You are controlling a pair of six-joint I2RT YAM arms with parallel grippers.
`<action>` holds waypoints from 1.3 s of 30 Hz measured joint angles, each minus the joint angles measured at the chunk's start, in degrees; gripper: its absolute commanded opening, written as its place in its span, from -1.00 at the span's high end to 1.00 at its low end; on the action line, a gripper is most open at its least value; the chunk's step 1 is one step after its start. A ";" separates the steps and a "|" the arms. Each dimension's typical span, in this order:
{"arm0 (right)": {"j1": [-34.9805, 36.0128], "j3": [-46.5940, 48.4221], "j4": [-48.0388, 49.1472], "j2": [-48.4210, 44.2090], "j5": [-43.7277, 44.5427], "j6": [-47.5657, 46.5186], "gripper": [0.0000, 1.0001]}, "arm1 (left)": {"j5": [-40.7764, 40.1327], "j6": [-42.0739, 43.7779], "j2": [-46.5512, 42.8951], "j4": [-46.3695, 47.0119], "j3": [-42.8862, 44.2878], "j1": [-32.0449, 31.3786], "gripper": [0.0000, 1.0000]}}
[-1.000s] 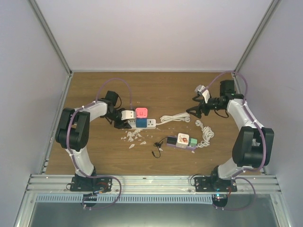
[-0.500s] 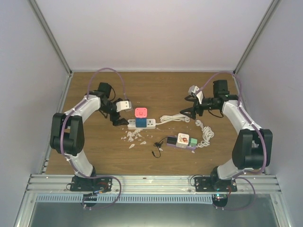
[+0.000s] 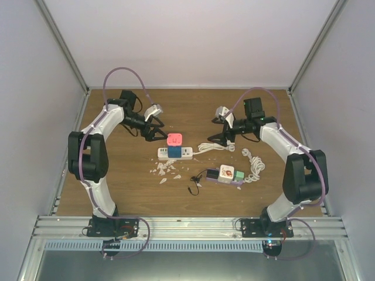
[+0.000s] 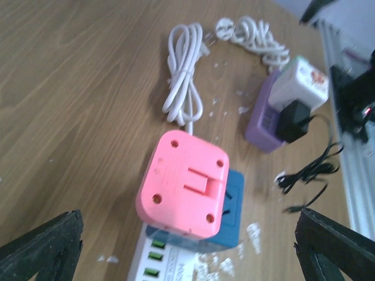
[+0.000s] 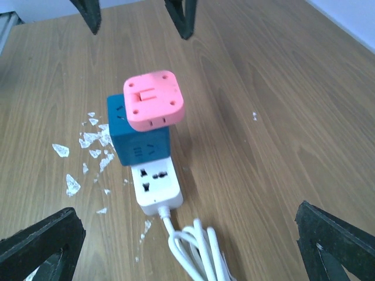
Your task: Pull the plug off the socket
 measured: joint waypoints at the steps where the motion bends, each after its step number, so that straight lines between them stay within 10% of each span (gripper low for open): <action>1: 0.79 0.00 0.76 0.00 -0.04 0.20 -0.99 | 1.38 -1.64 0.63 -0.24 0.52 0.02 -0.98; 19: 8.66 1.29 6.73 5.05 1.11 2.80 -0.99 | 9.40 -18.36 10.36 2.73 1.86 0.20 -0.78; 39: 9.60 3.21 9.51 10.69 0.66 5.97 -0.99 | 11.82 -12.13 13.22 -2.75 2.89 0.07 -0.42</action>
